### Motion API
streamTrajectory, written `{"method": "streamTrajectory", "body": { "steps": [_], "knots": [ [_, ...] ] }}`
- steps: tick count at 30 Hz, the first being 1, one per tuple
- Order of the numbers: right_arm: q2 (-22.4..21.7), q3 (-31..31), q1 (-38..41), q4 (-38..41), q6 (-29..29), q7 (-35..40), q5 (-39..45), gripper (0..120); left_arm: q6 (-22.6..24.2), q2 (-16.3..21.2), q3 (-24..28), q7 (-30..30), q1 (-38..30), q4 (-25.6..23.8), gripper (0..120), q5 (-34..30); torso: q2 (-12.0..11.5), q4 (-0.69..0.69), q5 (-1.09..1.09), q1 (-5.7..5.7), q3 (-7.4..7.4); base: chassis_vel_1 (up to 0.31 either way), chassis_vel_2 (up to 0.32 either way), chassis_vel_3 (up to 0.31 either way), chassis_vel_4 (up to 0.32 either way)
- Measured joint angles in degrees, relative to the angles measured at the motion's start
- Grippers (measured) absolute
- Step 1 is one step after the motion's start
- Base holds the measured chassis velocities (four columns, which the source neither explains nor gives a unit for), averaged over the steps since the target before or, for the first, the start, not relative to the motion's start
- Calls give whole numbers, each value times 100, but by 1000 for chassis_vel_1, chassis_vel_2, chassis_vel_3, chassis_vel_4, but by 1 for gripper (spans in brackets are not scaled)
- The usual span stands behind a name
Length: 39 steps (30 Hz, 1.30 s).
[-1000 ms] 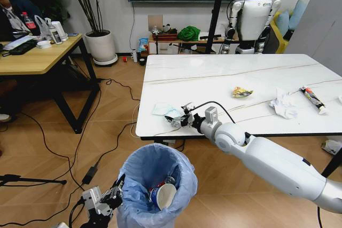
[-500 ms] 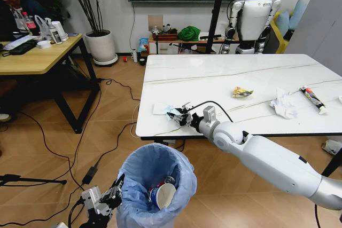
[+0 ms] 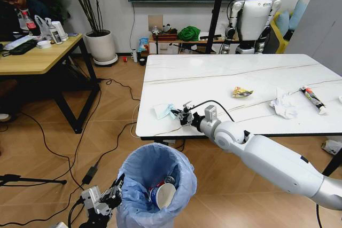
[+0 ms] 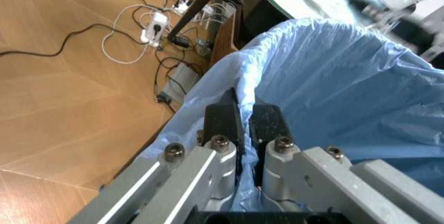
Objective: Pick up the trash bin and place the trash from the table into it.
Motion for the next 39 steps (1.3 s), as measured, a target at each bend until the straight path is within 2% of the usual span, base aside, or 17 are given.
{"method": "streamTrajectory", "body": {
  "steps": [3,9,12,13,16,21,30,34,35,38,39],
  "knots": [
    [-352,308,-174,502,327,-511,76,0,0,53,57,-4,5,0,0,7,0,0,0,0,0,0,0,0,0],
    [-785,639,-454,1041,672,-1064,65,0,0,116,83,-10,35,-8,0,-8,0,-1,0,0,-1,0,0,0,0],
    [-1583,1140,-1126,2032,1177,-1838,-382,0,5,175,125,-33,26,-40,0,-35,0,-2,1,0,-1,0,0,0,0],
    [-1583,1140,-1126,2032,1177,-1838,-382,0,5,175,125,-33,26,-40,0,-35,0,-2,1,0,-1,0,0,0,0],
    [-2035,1234,-1585,2607,1407,-2184,-902,0,6,118,167,-34,39,-62,0,-5,1,-3,-2,-1,-1,0,0,0,0],
    [-2238,1129,-1862,2777,1485,-2483,-1617,0,-1,5,127,-34,27,-142,0,11,1,0,2,0,-1,0,0,0,0],
    [-2458,1141,-1866,2839,1497,-2743,-1985,2,-1,14,79,-59,-20,-169,0,-58,1,-1,-1,0,-1,0,0,0,0],
    [-2487,1144,-1823,2860,1476,-2739,-1977,22,0,20,67,-59,-49,-151,0,-58,0,0,-1,0,0,0,0,0,0],
    [-2487,1144,-1823,2860,1476,-2739,-1977,22,0,20,67,-59,-49,-151,0,-58,0,0,-1,0,0,0,0,0,0],
    [-2490,1145,-1838,2858,1481,-2731,-1973,35,0,20,49,-59,-48,-152,0,-61,0,-1,-1,0,0,0,0,0,0],
    [-2490,1145,-1838,2858,1481,-2731,-1973,35,0,20,49,-59,-48,-152,0,-61,0,-1,-1,0,0,0,0,0,0]
  ]
}}
